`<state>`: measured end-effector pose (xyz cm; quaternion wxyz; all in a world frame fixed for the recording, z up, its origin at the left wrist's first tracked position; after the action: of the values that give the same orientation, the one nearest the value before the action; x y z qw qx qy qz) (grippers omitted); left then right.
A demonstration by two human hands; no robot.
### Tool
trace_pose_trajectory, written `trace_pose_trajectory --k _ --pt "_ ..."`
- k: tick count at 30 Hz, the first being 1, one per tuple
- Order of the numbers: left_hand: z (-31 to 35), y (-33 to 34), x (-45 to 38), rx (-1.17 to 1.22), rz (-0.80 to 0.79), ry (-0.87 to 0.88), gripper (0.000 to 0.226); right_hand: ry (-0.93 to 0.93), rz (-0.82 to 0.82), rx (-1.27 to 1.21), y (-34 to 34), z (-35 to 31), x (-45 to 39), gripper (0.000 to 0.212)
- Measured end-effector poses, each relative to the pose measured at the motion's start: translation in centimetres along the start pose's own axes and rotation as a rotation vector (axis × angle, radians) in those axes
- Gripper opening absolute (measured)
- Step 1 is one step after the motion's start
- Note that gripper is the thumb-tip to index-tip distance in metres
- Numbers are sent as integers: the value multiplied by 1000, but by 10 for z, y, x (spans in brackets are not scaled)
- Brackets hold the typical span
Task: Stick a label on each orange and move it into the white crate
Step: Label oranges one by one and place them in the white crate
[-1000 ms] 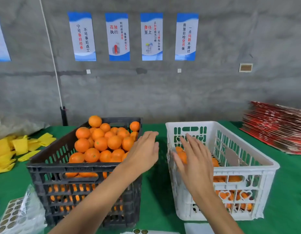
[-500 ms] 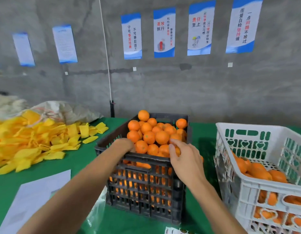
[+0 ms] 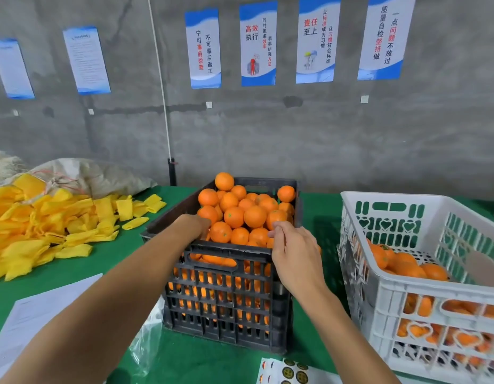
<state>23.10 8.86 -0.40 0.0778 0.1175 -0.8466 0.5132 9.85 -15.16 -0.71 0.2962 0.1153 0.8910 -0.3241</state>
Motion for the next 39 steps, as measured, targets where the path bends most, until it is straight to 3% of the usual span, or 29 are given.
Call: trace_pose_trajectory --k 3,7,11,20,23,26,31,35,39 --pt "-1 -5 2 18 93 21 60 13 -17 11 1 0 -1 33" --pt "-14 8 -1 24 -1 -36 46 24 -28 8 0 1 -1 34" --pt "-15 10 -1 26 -73 -66 49 40 -27 5 -2 1 0 34" --pt "-6 -1 9 83 19 -29 61 20 -32 28 -2 0 0 36" --pt "4 -24 34 173 344 -7 89 0 -64 11 -4 0 0 36" --pt "27 -47 75 526 804 234 79 8 -67 -134 -8 0 2 44" --pt "90 -55 150 768 1208 648 71 1 82 -410 -31 4 20 62" --pt "137 -19 173 751 1367 748 75 -142 216 -473 -53 25 80 58" --pt "186 36 172 470 1429 750 70 -51 62 -447 -40 70 141 58"
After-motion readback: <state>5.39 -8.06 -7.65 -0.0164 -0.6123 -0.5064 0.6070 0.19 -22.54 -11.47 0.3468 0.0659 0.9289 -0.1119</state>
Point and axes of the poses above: each hand's wrist, its own x-axis away from the middle knuckle, its own y-axis out of the palm, z = x × y, the point moved 4 cm from there along -x, towards the middle knuckle, and after that the axes turned 9 degrees about -x, right-handed, at the moved point
